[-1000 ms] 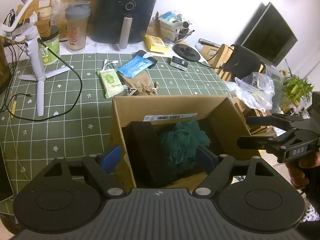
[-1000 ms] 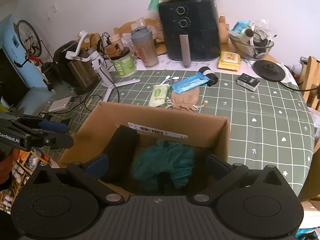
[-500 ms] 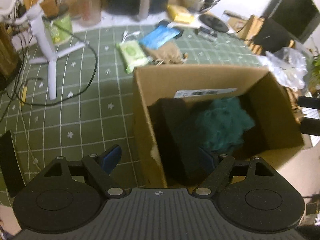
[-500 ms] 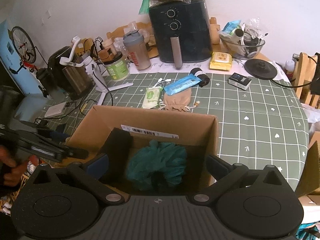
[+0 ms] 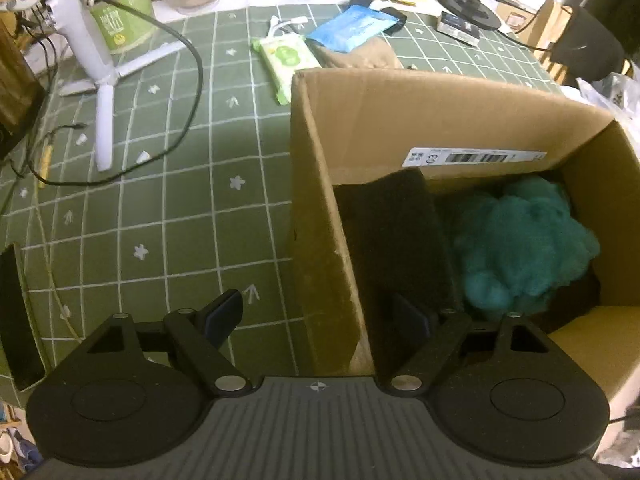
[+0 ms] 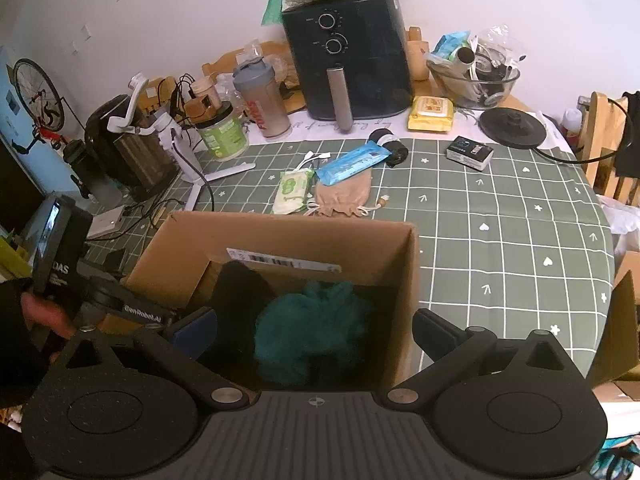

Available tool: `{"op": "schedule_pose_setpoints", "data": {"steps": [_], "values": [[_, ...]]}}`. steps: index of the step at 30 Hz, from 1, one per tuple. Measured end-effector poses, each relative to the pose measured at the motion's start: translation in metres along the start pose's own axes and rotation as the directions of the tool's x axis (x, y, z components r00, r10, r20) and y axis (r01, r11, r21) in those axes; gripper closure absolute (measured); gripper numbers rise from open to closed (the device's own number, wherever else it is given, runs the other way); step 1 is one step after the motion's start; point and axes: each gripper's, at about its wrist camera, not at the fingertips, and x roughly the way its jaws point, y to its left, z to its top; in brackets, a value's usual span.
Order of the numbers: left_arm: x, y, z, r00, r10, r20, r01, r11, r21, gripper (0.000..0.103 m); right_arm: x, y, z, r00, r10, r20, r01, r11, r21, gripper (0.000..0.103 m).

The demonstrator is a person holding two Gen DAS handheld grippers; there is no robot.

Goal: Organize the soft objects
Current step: 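Lower both held items into the cardboard box and open both grippers, then move the right gripper to the black card box and close on it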

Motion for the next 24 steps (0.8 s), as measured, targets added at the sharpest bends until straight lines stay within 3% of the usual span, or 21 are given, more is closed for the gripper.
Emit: {"op": "schedule_pose_setpoints", "data": {"steps": [7,17,24], "values": [[-0.003,-0.002,0.008,0.999,0.033,-0.019,-0.033,0.999,0.012,0.020,0.004,-0.006,0.007,1.000,0.003,0.003,-0.003,1.000,0.000,0.000],[-0.038,0.003,0.025,0.996,-0.048,0.079,0.052,0.998,-0.042,0.020,0.009,-0.020,0.023,1.000,0.001,0.011,-0.001,1.000,0.003,0.000],[-0.041,-0.001,0.038,0.991,-0.090,0.100,0.094,0.995,-0.036,0.021,0.012,-0.030,0.040,1.000,-0.008,0.017,0.008,1.000,-0.015,0.000]]}}
